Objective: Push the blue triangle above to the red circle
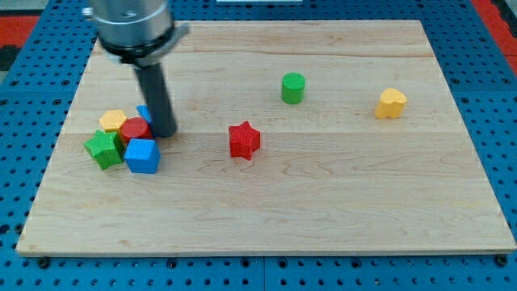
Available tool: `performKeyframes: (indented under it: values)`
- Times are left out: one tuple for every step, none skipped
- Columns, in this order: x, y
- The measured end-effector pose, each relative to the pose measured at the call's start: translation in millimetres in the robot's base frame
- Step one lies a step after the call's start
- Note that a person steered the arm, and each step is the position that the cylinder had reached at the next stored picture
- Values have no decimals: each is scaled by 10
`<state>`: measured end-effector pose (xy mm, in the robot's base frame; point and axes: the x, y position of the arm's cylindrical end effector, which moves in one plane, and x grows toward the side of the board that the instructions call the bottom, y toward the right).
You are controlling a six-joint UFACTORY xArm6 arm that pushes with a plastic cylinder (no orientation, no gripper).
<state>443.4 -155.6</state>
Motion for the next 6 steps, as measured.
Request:
performKeyframes:
  values:
    - [-271,182]
    - [-517,298]
    - [-528,-368]
    - [-249,-718]
    - [-85,-834]
    - [49,-834]
